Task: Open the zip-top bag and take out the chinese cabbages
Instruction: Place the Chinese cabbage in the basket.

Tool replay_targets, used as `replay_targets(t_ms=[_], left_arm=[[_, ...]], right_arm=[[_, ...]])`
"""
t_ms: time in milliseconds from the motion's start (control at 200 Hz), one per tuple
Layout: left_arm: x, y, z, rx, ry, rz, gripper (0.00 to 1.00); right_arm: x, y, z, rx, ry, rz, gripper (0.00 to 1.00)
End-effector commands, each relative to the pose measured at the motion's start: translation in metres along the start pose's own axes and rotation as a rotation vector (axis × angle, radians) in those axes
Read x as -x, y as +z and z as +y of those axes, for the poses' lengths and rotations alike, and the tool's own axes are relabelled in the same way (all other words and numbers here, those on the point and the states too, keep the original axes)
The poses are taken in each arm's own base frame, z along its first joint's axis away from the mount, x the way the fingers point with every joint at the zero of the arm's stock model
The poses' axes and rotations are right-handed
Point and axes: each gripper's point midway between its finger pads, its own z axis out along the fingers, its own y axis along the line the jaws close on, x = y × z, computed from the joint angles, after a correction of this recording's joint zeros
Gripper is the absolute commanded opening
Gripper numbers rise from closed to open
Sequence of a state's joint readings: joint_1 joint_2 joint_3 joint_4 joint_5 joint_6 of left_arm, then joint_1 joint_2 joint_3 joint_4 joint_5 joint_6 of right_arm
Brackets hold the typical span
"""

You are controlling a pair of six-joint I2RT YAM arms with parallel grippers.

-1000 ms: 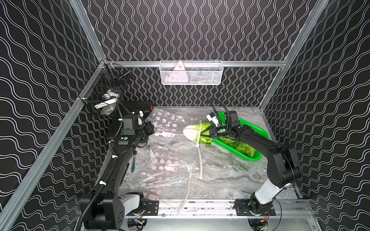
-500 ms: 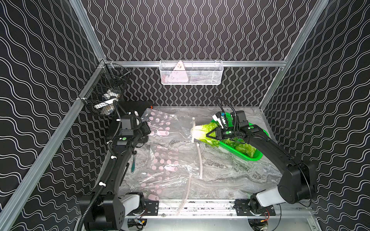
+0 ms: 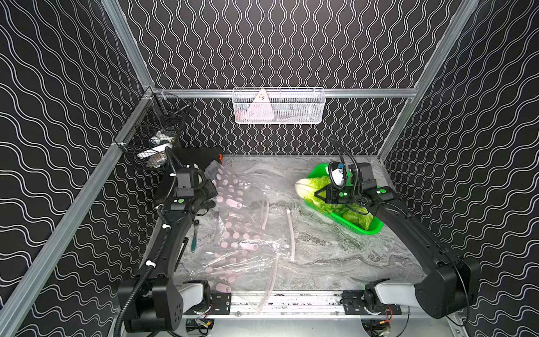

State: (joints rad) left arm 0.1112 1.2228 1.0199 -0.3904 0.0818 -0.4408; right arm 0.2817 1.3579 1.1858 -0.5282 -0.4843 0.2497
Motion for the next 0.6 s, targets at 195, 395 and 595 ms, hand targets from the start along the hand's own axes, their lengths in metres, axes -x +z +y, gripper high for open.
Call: replay_targets(t_ms=[195, 395, 595], left_arm=[[0.004, -0.003, -0.012, -0.062, 0.011, 0.0, 0.99], [0.008, -0.012, -0.039, -0.193, 0.068, 0.005, 0.99], [0.0, -0.015, -0.067, -0.277, 0.128, 0.032, 0.99]], right_arm=[[0.008, 0.027, -0.034, -0.078, 0.174, 0.05, 0.0], [-0.007, 0.038, -0.06, -0.188, 0.22, 0.116, 0.0], [-0.025, 0.036, -0.084, -0.311, 0.216, 0.178, 0.0]])
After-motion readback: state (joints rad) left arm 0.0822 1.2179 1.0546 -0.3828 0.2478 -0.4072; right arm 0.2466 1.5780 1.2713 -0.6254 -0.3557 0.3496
